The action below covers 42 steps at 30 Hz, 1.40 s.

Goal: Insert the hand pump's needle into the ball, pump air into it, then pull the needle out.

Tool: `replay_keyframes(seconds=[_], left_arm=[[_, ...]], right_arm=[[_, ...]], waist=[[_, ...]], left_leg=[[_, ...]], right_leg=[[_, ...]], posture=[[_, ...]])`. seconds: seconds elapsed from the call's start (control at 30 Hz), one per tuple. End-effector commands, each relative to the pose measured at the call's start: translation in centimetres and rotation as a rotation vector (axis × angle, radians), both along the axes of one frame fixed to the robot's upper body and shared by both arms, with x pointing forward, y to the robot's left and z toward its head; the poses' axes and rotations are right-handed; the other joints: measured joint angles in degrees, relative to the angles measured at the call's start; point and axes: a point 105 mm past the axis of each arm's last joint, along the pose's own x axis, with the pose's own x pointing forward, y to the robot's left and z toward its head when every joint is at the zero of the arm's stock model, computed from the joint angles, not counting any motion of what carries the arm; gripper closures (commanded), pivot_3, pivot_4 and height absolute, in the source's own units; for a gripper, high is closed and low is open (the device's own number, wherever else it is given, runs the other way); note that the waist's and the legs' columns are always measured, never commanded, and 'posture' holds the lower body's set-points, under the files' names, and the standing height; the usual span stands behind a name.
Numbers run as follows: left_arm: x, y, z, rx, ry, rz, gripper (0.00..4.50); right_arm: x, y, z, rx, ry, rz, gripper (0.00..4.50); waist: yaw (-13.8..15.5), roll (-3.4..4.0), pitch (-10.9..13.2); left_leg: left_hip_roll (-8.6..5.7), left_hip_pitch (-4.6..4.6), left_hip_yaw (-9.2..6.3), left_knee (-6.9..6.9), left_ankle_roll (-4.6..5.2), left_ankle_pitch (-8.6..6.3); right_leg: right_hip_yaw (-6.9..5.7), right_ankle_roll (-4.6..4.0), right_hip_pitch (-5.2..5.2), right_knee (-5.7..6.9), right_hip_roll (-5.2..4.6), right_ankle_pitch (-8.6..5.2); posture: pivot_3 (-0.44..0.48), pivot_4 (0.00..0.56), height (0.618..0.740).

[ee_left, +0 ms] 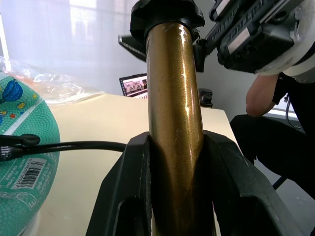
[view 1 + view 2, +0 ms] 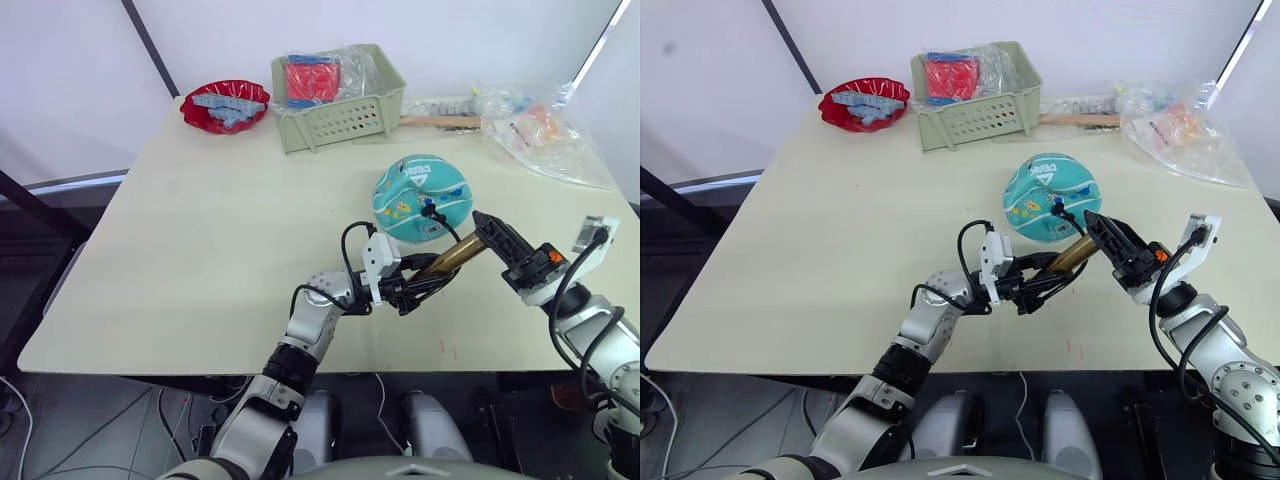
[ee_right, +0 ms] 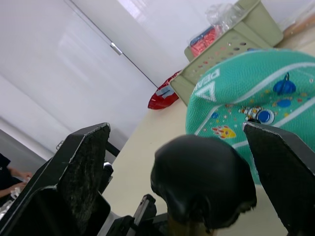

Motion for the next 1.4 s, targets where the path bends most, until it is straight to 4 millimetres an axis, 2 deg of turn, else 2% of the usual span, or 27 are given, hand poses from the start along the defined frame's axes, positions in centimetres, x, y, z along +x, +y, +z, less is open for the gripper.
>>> replay_keyframes(seconds=[0.03, 0.5, 0.63, 0.67, 0.73, 0.77, 1.2, 1.23, 1.3, 1.4], left_arm=[[0.1, -0.5, 1.5, -0.051, -0.041, -0.005, 3.46], [0.1, -0.7, 1.6, -0.059, -0.039, 0.001, 3.46], [0.1, -0.7, 1.5, -0.059, -0.038, 0.0, 3.46], [0.1, -0.7, 1.5, -0.058, -0.037, 0.001, 3.46], [0.1, -0.7, 1.4, -0.057, -0.036, 0.001, 3.46], [0.1, -0.6, 1.3, -0.056, -0.035, 0.0, 3.46], [-0.2, -0.5, 0.6, -0.033, 0.0, -0.022, 3.46], [-0.1, -0.5, 0.5, -0.028, 0.002, -0.02, 2.66], [-0.1, -0.3, 0.4, -0.02, 0.001, -0.021, 2.18], [0.0, -0.1, 0.6, -0.013, -0.004, -0.027, 0.65]], right_arm=[[-0.2, 0.2, 1.1, -0.003, -0.059, 0.014, 0.0], [-0.1, 1.1, 1.0, 0.004, -0.054, 0.029, 0.0], [0.1, 1.0, 1.3, 0.007, -0.068, 0.016, 0.93], [0.2, 1.0, 1.3, 0.007, -0.07, 0.014, 1.68], [0.2, 1.0, 1.4, 0.006, -0.072, 0.013, 2.61], [0.2, 1.0, 1.4, 0.005, -0.073, 0.014, 2.78], [0.5, 0.8, 1.8, -0.008, -0.094, -0.004, 2.78], [0.5, 0.9, 1.9, -0.017, -0.097, -0.004, 2.78], [0.4, 1.0, 2.0, -0.038, -0.108, 0.001, 2.78], [0.4, 1.2, 2.3, -0.074, -0.128, 0.01, 2.78]], waist=[[0.0, 0.0, 0.0], [0.0, 0.0, 0.0], [0.0, 0.0, 0.0], [0.0, 0.0, 0.0], [0.0, 0.0, 0.0], [0.0, 0.0, 0.0], [0.0, 0.0, 0.0], [0.0, 0.0, 0.0], [0.0, 0.01, 0.0], [0.0, 0.0, 0.0]], left_leg=[[0.0, 0.0, -0.01, 0.0, 0.0, 0.0], [0.01, 0.0, -0.02, 0.0, 0.0, 0.0], [0.0, 0.0, -0.02, 0.0, 0.0, 0.0], [0.0, 0.0, -0.02, 0.0, 0.0, 0.0], [0.0, 0.0, -0.02, 0.0, 0.0, 0.0], [0.0, -0.01, -0.03, 0.0, 0.0, 0.0], [0.0, -0.01, -0.03, 0.0, 0.0, 0.0], [0.0, -0.01, -0.03, 0.0, 0.0, 0.0], [0.0, 0.0, -0.03, 0.0, 0.0, 0.0], [-0.01, 0.0, -0.04, 0.0, 0.0, 0.0]], right_leg=[[0.0, 0.0, 0.0, 0.0, 0.0, 0.0], [-0.02, 0.0, 0.0, 0.0, 0.0, 0.0], [-0.02, 0.0, 0.0, 0.0, 0.0, 0.0], [-0.02, 0.0, 0.0, 0.0, 0.0, 0.0], [-0.02, 0.0, 0.0, 0.0, 0.0, 0.0], [-0.02, -0.01, 0.0, 0.0, 0.0, 0.0], [-0.03, 0.0, 0.0, 0.0, 0.0, 0.0], [-0.03, 0.0, 0.0, 0.0, 0.0, 0.0], [-0.03, 0.0, 0.0, 0.0, 0.0, 0.0], [-0.03, 0.0, 0.0, 0.0, 0.01, 0.0]], posture=[[0.0, 0.15, 0.738], [0.0, 0.15, 0.738], [0.0, 0.15, 0.738], [0.0, 0.15, 0.738], [0.0, 0.15, 0.738], [0.0, 0.15, 0.738], [0.0, 0.15, 0.738], [0.0, 0.15, 0.738], [0.0, 0.15, 0.738], [0.0, 0.15, 0.738]])
